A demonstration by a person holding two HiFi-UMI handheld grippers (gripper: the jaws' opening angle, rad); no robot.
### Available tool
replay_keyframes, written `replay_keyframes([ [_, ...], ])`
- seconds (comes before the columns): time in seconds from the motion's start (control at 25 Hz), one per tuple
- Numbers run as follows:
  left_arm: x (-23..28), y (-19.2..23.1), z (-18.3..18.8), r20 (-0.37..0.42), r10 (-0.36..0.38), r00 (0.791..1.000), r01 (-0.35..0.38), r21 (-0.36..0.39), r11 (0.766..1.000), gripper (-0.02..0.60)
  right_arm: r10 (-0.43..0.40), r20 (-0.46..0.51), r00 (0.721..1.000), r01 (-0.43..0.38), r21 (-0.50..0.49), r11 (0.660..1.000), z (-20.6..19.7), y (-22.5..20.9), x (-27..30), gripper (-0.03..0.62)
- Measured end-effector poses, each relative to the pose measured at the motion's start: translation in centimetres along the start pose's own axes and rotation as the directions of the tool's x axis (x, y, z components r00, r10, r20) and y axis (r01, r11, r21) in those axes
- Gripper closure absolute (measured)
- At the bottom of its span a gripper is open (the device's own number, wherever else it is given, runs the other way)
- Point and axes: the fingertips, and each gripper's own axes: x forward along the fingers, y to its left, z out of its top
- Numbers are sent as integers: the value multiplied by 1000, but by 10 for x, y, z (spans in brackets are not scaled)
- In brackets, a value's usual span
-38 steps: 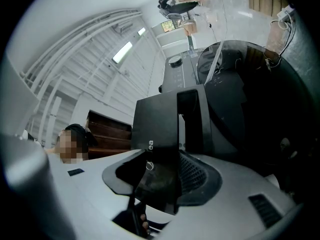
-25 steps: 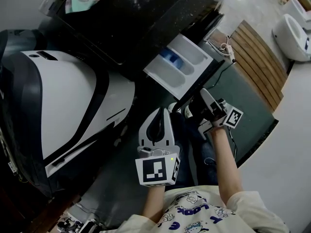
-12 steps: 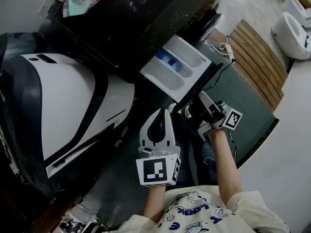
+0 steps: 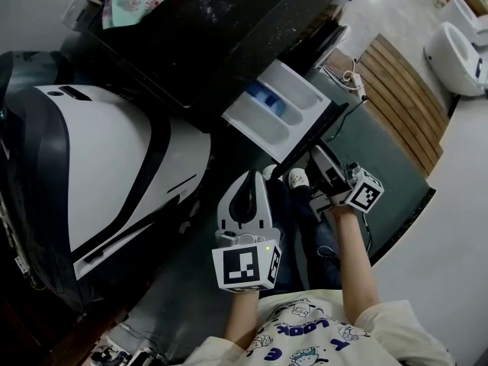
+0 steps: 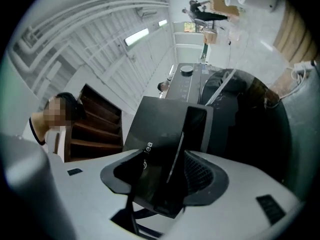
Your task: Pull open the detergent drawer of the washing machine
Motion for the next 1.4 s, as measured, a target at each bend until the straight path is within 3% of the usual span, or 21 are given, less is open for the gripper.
replay_keyframes([
  [0.2,-4,8,13,15,9,1000,-9,-7,1000,568,-109,7,994,109,-137,985,10,13,-3,342],
  [0.32,-7,11,25,31,13,999,-13,-7,1000,568,-194,30,980,195,-252,948,21,25,-4,342],
  [0.56,-21,17,51,68,12,998,-12,-5,1000,568,-290,35,956,263,-534,804,32,73,1,359],
  [0.84,-33,27,88,144,16,989,-16,-5,1000,568,-312,27,950,221,-764,607,40,134,31,411],
  [1.04,-47,36,119,203,33,979,-33,-3,999,568,-306,-16,952,142,-862,487,33,173,60,437],
  [1.2,-61,44,139,241,53,969,-53,-8,999,568,-315,-22,949,120,-896,427,27,198,79,463],
  [1.4,-79,54,159,278,84,957,-84,-15,996,568,-385,-7,923,136,-930,340,20,212,97,514],
])
